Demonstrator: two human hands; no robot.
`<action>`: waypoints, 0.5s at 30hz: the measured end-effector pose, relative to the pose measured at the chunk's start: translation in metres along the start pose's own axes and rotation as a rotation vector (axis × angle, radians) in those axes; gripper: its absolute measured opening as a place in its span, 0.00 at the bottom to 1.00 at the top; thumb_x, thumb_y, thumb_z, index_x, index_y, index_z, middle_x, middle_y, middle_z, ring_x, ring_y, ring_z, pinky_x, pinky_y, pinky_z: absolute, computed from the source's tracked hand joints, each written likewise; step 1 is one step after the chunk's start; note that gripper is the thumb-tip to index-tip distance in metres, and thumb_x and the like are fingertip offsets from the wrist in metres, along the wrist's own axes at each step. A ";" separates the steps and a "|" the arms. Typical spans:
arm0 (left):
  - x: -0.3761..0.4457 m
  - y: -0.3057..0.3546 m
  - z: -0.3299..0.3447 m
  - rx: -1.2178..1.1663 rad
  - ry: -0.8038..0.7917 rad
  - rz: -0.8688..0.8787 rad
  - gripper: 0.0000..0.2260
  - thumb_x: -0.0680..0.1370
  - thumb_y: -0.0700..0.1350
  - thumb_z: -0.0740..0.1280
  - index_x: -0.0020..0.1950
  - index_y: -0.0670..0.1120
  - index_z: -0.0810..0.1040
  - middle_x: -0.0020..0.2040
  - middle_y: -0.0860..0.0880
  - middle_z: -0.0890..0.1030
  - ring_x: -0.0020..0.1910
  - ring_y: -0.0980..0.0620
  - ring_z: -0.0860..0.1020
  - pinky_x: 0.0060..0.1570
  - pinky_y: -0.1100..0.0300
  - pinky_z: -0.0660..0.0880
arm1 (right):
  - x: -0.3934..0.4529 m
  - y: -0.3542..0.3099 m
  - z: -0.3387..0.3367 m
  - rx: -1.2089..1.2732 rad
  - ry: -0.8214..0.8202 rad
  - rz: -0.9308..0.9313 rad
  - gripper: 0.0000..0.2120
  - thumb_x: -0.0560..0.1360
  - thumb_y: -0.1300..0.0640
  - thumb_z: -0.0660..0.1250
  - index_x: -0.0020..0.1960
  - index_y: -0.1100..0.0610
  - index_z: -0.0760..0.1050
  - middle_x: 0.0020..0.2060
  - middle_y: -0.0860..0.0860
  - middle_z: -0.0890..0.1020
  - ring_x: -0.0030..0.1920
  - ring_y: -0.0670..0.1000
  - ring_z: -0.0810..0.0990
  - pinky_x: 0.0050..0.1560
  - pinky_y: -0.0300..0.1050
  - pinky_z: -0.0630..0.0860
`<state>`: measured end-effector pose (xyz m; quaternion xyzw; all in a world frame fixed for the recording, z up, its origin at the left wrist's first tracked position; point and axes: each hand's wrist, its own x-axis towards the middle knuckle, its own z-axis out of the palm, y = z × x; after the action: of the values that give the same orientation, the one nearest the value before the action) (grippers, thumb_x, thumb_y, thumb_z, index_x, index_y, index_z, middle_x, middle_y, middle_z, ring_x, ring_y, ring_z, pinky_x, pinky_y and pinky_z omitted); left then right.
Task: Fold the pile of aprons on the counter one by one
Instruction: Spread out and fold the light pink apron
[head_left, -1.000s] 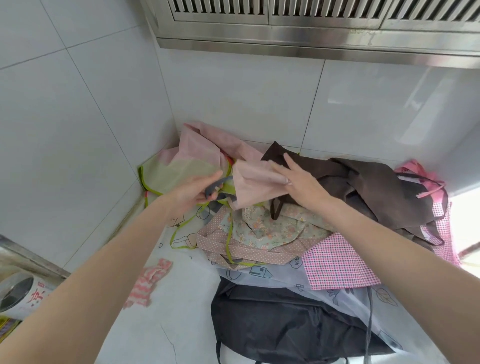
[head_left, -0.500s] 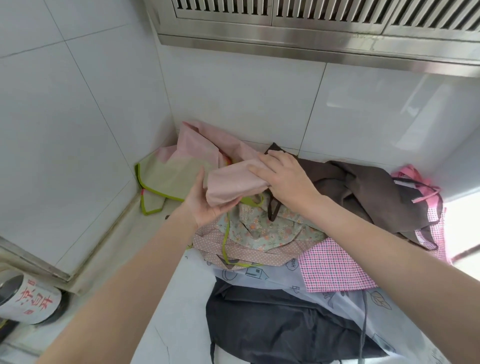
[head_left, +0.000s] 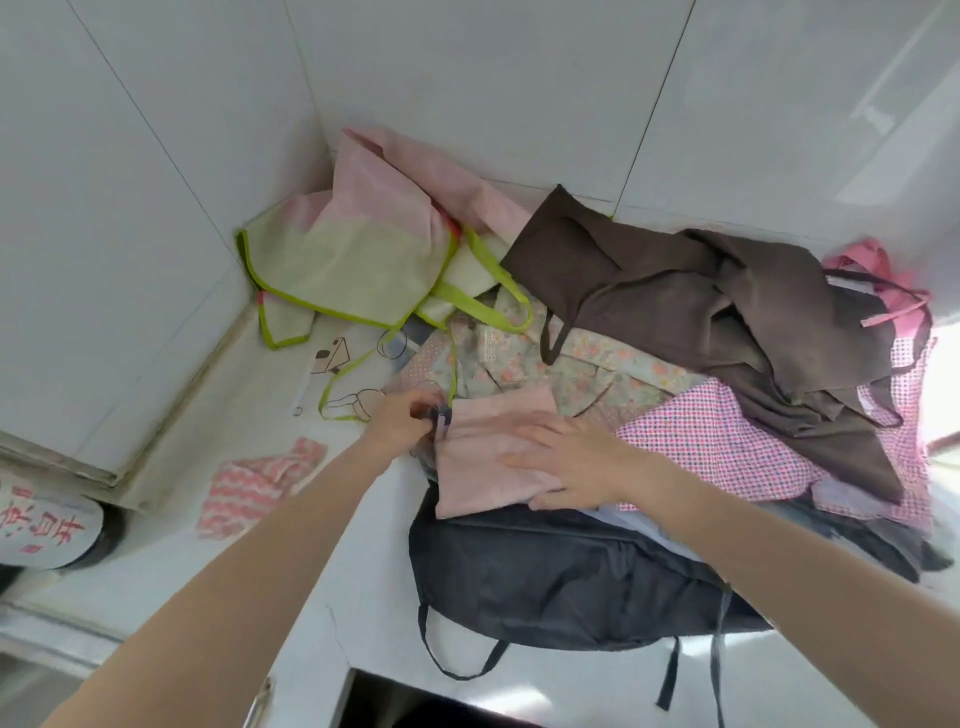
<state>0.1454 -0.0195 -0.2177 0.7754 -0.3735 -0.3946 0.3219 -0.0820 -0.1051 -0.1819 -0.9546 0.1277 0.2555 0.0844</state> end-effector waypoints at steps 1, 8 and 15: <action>0.001 -0.003 -0.002 -0.001 0.012 0.016 0.15 0.71 0.26 0.62 0.50 0.40 0.80 0.56 0.38 0.80 0.57 0.41 0.77 0.55 0.52 0.72 | 0.004 0.000 -0.003 0.066 -0.014 0.024 0.29 0.77 0.34 0.52 0.75 0.43 0.57 0.76 0.49 0.53 0.75 0.53 0.50 0.73 0.52 0.53; 0.002 0.016 -0.005 0.115 -0.070 0.105 0.11 0.75 0.30 0.64 0.55 0.38 0.79 0.44 0.41 0.78 0.42 0.53 0.75 0.43 0.66 0.72 | 0.040 -0.008 -0.052 0.187 0.329 0.172 0.20 0.79 0.58 0.58 0.71 0.56 0.63 0.67 0.54 0.63 0.66 0.55 0.63 0.66 0.50 0.62; 0.000 0.017 -0.014 0.050 -0.074 0.031 0.09 0.80 0.34 0.58 0.53 0.40 0.78 0.37 0.44 0.78 0.22 0.65 0.72 0.30 0.70 0.68 | 0.052 -0.015 -0.044 0.440 0.218 0.116 0.07 0.73 0.66 0.59 0.42 0.55 0.69 0.39 0.51 0.73 0.44 0.52 0.70 0.38 0.45 0.63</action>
<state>0.1519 -0.0257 -0.1979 0.7621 -0.4072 -0.4084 0.2944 -0.0138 -0.1112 -0.1689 -0.9263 0.2433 0.1213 0.2610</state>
